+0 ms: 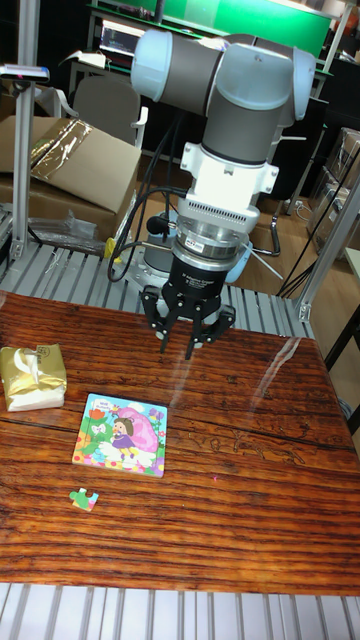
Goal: Assemble one piece of a puzzle
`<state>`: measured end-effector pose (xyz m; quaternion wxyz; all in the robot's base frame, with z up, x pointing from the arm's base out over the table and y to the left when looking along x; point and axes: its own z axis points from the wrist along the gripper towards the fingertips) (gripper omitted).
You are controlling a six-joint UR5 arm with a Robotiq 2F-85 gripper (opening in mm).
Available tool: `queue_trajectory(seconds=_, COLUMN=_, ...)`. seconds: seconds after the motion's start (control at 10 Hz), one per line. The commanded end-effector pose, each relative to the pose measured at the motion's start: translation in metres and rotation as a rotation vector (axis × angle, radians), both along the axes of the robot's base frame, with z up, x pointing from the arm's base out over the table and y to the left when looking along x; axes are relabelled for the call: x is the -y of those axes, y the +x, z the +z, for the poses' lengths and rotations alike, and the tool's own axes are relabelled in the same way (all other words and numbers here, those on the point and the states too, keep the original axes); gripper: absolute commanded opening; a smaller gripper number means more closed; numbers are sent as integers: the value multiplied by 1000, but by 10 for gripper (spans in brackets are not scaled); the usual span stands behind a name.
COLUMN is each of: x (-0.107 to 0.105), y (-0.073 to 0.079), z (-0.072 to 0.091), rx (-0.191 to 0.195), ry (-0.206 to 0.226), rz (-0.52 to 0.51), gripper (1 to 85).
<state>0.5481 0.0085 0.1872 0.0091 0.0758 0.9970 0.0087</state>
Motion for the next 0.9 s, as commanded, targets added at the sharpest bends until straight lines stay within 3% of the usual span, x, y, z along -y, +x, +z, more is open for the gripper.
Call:
queue_trajectory(seconds=0.0, x=-5, y=3, z=0, rx=10, ry=15, rz=-42, gripper=13)
queue_trajectory(seconds=0.6, x=3, y=1, z=-1, rx=8, ry=-10, rz=-15, gripper=13)
queue_trajectory(seconds=0.8, x=10, y=4, z=-6, rx=34, ry=4, rz=26, gripper=13)
